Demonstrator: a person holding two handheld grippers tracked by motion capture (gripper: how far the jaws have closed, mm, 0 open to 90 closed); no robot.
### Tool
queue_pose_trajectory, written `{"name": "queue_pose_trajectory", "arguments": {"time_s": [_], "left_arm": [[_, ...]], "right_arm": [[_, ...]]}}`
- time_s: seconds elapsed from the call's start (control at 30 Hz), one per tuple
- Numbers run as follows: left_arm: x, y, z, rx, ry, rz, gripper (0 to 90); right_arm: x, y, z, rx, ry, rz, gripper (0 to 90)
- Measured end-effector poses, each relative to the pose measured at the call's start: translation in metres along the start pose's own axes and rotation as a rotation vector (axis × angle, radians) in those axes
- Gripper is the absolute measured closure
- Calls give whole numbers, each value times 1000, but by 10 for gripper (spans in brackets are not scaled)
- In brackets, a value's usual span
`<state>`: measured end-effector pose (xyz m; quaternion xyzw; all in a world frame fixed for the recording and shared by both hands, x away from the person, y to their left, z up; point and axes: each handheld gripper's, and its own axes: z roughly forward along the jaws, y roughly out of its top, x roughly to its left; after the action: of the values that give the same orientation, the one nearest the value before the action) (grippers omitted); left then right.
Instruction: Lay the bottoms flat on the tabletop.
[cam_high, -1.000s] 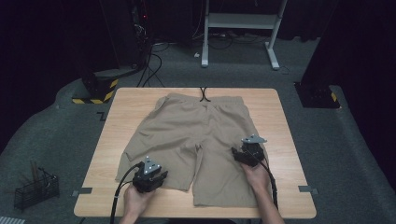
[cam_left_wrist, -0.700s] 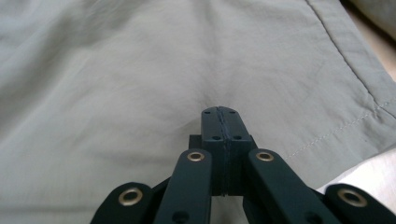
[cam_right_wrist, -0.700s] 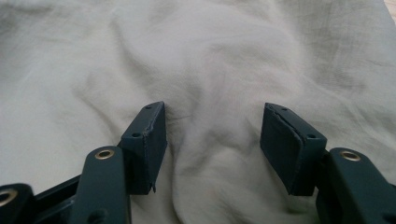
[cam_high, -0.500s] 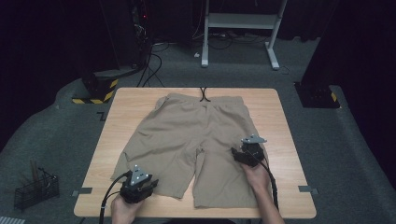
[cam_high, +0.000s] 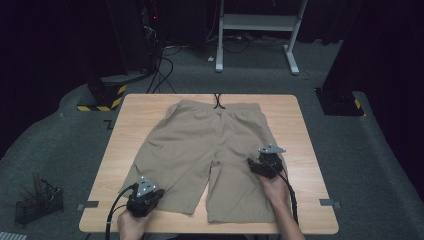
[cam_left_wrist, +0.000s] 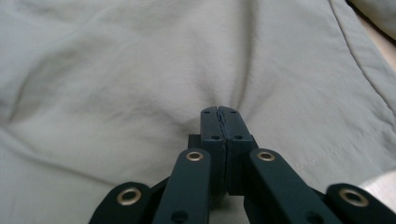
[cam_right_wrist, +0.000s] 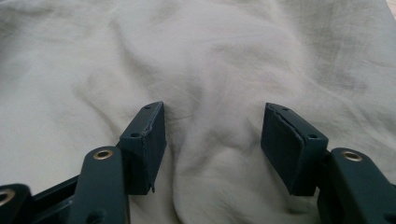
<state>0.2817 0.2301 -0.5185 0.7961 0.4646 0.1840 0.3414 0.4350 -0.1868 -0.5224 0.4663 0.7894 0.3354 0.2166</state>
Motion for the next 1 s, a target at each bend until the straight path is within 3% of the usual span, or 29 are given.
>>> {"name": "queue_pose_trajectory", "arguments": {"time_s": [0.07,0.13,0.27,0.37,0.47,0.57,0.67,0.77,0.9,1.0], "left_arm": [[0,-4,-6,-18,-7,2,878],[2,-5,-13,-52,-1,-17,791],[22,1,-24,-100,73,-71,559],[41,3,-22,-80,139,-110,521],[64,3,-13,-13,195,-166,495],[77,0,-8,13,190,-201,528],[78,-7,-9,-9,195,-200,715],[78,-12,-14,-6,172,-201,885],[75,-14,-22,45,167,-166,896],[69,-14,-25,32,143,-157,893]], "right_arm": [[0,0,0,0,1,1,403],[0,0,0,0,1,1,404],[0,0,0,0,-1,1,402],[0,0,0,0,-1,1,401],[0,0,0,0,-2,1,401],[0,0,0,0,0,1,400],[0,0,0,0,0,-2,400],[0,0,0,1,1,2,399],[0,0,0,-2,-2,-2,399],[0,0,0,0,1,-2,399]]}}
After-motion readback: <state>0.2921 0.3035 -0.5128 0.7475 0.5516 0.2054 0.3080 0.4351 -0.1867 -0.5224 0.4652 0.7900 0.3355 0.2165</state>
